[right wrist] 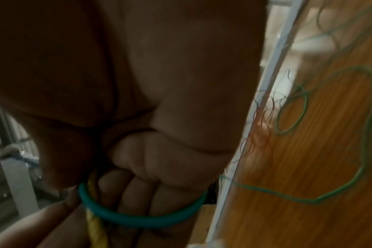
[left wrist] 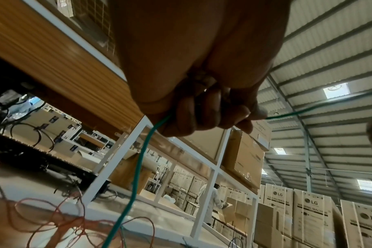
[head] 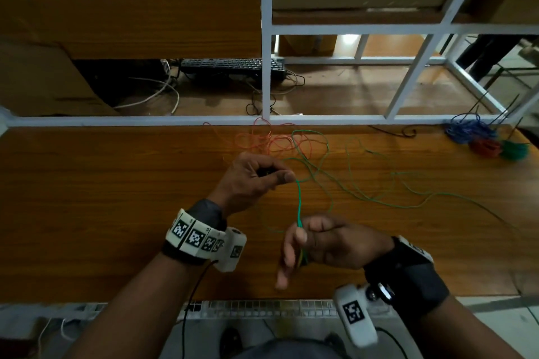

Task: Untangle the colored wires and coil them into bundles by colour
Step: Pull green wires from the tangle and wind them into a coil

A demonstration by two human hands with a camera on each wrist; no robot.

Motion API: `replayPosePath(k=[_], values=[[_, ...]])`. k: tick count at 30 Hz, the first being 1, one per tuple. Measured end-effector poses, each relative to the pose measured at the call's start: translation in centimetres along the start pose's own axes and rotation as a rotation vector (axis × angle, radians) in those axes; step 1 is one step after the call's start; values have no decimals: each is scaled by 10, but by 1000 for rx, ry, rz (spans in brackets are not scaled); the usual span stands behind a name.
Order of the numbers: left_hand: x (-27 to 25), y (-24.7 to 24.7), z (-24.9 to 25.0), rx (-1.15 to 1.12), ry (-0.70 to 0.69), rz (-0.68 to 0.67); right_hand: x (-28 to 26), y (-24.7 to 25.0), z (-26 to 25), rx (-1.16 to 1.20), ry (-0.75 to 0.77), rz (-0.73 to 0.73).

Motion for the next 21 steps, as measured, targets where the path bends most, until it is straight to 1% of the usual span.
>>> replayPosePath(k=[1, 3, 5, 6, 7, 8, 9, 10, 12, 13, 14, 16, 17, 18, 19, 20, 21], values=[[0, -3, -1, -33, 9, 2, 3, -5, -7, 86, 48, -47], [1, -14, -2, -159, 22, -22, 8, -10, -27, 250, 205, -106], [-4, -30, 3, -313, 71, -62, 14, -7, -53, 391, 404, -97], [-6, -38, 2, -328, 107, -63, 16, -3, -67, 474, 499, -75], [-9, -45, 1, -297, 107, -41, 17, 2, -81, 530, 588, -26], [-12, -50, 1, -262, 87, -26, 17, 10, -93, 535, 672, 55], [-16, -54, -1, -245, 85, -18, 15, 20, -101, 472, 749, 167], [-18, -55, -6, -260, 115, -1, 12, 32, -107, 336, 818, 316], [-23, -55, -17, -264, 188, 37, -1, 52, -110, -100, 913, 665], [-27, -55, -23, -253, 220, 40, -8, 60, -109, -320, 941, 830], [-31, -55, -26, -240, 238, 22, -15, 66, -108, -484, 962, 967], [-40, -55, -35, -180, 277, -30, -26, 68, -107, -791, 937, 1159], [-43, -54, -42, -133, 287, -40, -28, 69, -107, -992, 869, 1220], [-46, -51, -46, -94, 295, -36, -27, 72, -104, -1206, 757, 1232], [-48, -46, -50, -68, 307, -13, -24, 76, -98, -1366, 622, 1179], [-49, -38, -52, -46, 313, 28, -20, 84, -88, -1450, 476, 1084], [-49, -29, -52, -16, 310, 78, -16, 90, -76, -1473, 333, 984]])
Point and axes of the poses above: each hand's wrist, its own x-axis towards the middle knuckle, its own y-axis out of the back of the hand, z = x × y, the point moved 6 cm from there along x, towards the middle knuckle, and after that the axes turned 14 degrees about x, right-handed, at the moved point
